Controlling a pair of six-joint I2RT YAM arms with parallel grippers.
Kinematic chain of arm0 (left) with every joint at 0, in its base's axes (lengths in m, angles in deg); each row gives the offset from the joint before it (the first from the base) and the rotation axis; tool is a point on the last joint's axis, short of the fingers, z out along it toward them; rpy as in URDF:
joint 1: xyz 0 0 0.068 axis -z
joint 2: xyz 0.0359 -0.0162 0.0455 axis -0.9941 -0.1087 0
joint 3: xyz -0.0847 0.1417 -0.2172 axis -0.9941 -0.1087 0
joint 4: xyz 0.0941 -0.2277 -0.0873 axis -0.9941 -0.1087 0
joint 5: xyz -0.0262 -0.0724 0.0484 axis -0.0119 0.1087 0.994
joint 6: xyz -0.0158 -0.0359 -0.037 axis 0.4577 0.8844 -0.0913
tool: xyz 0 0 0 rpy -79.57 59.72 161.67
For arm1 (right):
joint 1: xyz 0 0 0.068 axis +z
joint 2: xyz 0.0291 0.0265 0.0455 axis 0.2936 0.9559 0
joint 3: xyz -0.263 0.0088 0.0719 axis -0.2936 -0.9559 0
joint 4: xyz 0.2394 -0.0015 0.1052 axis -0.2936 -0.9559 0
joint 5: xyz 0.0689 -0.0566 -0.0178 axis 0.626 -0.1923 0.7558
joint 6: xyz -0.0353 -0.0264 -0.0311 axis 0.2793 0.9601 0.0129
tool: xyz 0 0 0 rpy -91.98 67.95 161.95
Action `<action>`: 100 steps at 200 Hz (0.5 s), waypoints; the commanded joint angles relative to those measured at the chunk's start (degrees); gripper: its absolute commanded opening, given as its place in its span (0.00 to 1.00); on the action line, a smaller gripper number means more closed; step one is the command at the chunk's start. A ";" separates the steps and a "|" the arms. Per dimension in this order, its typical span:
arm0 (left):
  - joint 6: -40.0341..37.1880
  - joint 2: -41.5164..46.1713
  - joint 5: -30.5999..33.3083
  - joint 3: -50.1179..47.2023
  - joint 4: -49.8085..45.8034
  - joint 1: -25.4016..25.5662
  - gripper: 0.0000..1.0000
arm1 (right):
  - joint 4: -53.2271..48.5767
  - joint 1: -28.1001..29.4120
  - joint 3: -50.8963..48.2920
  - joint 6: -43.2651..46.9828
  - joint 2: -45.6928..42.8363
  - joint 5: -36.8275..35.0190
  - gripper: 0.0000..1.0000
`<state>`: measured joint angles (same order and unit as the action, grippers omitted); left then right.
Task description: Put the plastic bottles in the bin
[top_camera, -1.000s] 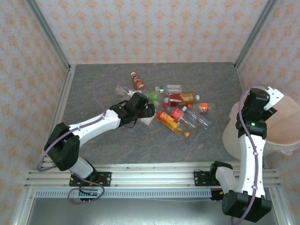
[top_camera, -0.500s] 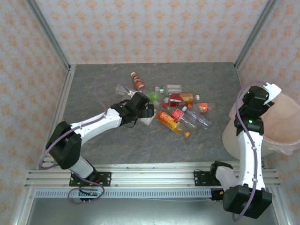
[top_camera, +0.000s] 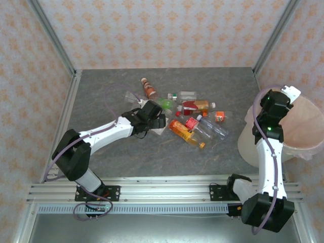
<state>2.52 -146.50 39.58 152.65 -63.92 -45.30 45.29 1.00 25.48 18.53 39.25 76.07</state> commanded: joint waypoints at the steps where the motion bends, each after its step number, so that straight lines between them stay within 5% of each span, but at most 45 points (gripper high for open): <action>1: 0.96 -0.16 3.12 1.40 -1.86 -0.27 1.00 | -2.75 -0.05 0.39 -2.05 0.27 -0.07 0.40; 38: 2.52 0.56 5.45 1.40 -2.57 -0.31 1.00 | -8.22 -0.06 0.61 -4.75 -0.67 -1.68 0.62; 100: 3.14 4.72 6.44 2.65 -6.92 -1.24 1.00 | -17.52 -0.05 6.11 -7.16 -3.84 -1.78 0.78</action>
<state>4.31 -145.45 42.15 153.53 -66.60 -45.41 35.28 1.00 27.81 13.24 37.04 74.76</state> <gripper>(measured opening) 0.999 0.760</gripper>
